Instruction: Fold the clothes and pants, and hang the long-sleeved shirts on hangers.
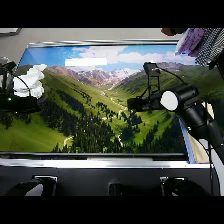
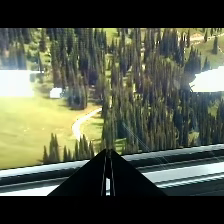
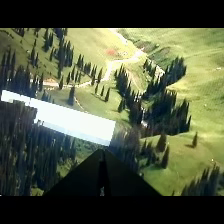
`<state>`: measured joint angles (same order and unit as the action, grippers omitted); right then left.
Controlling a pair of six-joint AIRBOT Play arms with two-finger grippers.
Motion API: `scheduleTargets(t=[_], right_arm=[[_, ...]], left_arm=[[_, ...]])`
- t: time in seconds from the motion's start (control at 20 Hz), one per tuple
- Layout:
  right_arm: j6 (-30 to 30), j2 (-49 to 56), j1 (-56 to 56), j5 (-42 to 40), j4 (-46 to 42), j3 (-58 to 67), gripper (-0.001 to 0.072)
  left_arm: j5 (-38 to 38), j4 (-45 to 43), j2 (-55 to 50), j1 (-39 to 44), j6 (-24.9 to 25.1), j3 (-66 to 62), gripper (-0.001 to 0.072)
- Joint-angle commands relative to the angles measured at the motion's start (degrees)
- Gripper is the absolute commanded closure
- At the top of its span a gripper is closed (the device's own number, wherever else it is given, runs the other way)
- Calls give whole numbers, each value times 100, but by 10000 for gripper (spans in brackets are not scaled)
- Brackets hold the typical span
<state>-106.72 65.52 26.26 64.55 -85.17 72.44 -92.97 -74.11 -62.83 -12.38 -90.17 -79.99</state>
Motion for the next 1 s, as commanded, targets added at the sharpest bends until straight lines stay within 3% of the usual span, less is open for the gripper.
scheduleTargets(t=[0.0, 0.5, 0.6, 0.65, 0.95], right_arm=[[-2, -4, 4, -2, 4, 4, 684], [-2, -4, 4, 0, 4, 4, 684], [-2, -4, 4, -2, 2, 4, 684], [-2, -4, 4, 0, 2, 4, 684], [-2, -4, 4, 0, 2, 4, 684]], left_arm=[[2, 0, 4, -4, 0, 2, 693], [2, 0, 4, -4, 13, 2, 693], [35, -136, -9, -4, 929, 2, 693], [55, -140, -20, -4, 1134, 2, 693], [52, -138, -22, -2, 1132, 2, 693]])
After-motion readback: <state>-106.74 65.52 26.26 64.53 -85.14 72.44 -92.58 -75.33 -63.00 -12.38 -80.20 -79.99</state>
